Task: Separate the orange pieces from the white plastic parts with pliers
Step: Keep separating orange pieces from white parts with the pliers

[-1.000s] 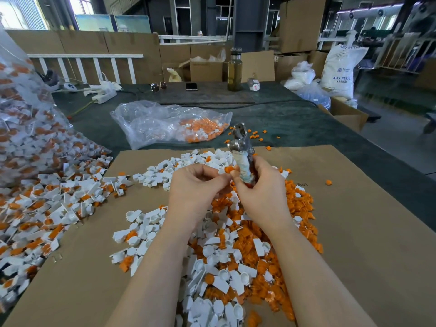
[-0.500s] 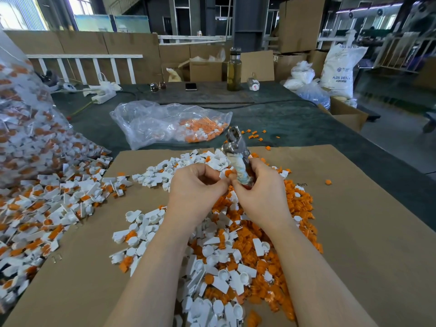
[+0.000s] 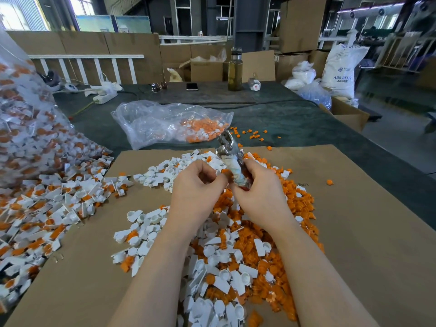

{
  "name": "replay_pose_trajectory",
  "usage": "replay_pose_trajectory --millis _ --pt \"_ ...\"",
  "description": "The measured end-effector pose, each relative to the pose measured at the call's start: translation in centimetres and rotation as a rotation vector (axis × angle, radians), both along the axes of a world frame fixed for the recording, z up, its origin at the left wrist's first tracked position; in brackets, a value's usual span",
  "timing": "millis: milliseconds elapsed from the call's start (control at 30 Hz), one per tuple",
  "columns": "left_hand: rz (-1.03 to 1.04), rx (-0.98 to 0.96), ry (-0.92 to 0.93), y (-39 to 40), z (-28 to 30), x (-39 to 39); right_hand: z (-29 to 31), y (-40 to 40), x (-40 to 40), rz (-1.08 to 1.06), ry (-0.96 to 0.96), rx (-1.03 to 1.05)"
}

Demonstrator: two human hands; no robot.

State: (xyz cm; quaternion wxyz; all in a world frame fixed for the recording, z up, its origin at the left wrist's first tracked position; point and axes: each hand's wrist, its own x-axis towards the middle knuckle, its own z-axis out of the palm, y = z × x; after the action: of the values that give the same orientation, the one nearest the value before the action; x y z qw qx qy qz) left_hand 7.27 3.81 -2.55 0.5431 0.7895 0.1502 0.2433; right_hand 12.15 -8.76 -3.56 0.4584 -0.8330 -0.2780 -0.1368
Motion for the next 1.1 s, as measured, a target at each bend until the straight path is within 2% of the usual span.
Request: replay_pose_trajectory --millis 233,567,800,1100 --pt "-0.042 -0.043 0.0 0.6 0.2 -0.2 0.2 -0.6 0.4 0.055 0.092 -0.028" --pt "-0.09 -0.208 -0.126 1.5 0.2 -0.4 1.0 -1.7 0.2 0.193 0.253 -0.119" --pt "-0.112 -0.187 -0.148 1.8 0.0 -0.4 1.2 -2.0 0.1 0.277 0.315 -0.184" --pt "-0.144 -0.199 -0.177 2.0 0.0 -0.5 1.2 -1.8 -0.1 0.288 0.302 -0.216"
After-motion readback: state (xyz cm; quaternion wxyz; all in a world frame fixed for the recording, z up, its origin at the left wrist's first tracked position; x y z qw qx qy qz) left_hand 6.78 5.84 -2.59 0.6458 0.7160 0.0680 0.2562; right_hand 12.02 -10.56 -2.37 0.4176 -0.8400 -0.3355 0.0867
